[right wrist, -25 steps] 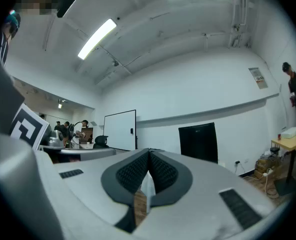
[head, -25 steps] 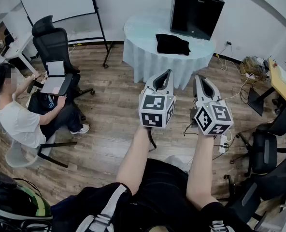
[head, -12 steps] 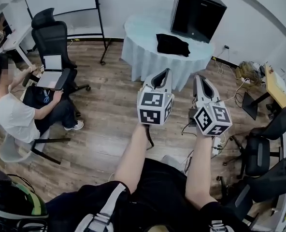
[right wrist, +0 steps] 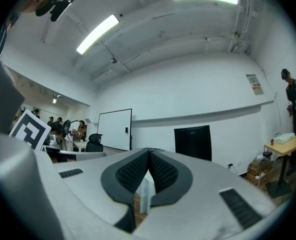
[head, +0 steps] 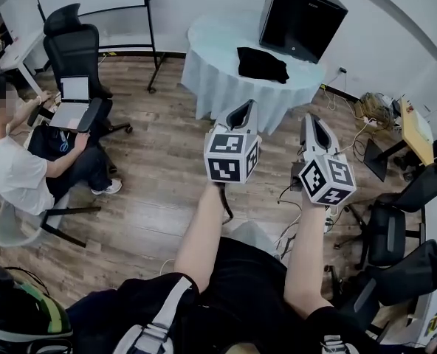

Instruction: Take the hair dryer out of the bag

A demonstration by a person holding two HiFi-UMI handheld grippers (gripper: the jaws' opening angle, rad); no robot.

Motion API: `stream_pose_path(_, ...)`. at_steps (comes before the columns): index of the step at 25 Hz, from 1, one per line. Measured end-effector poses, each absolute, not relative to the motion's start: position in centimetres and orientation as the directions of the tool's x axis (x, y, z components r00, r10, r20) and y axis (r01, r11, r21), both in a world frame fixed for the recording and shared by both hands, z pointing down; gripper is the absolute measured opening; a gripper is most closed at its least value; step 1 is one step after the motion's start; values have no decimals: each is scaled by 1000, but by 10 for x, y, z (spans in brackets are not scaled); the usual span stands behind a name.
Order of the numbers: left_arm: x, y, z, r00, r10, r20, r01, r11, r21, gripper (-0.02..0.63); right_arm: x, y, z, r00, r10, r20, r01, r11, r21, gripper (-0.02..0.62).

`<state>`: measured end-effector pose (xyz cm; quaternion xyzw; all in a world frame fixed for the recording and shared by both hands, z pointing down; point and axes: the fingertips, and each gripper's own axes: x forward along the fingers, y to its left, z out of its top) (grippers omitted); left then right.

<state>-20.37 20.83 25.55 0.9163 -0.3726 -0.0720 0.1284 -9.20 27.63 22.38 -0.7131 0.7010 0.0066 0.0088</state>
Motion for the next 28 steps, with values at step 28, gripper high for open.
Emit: stream_pose_path(28,-154,105,268,696,-718,-26,-679,-669,302,15,-5,184,233,43,-998,-38,-996,-39,-86,3)
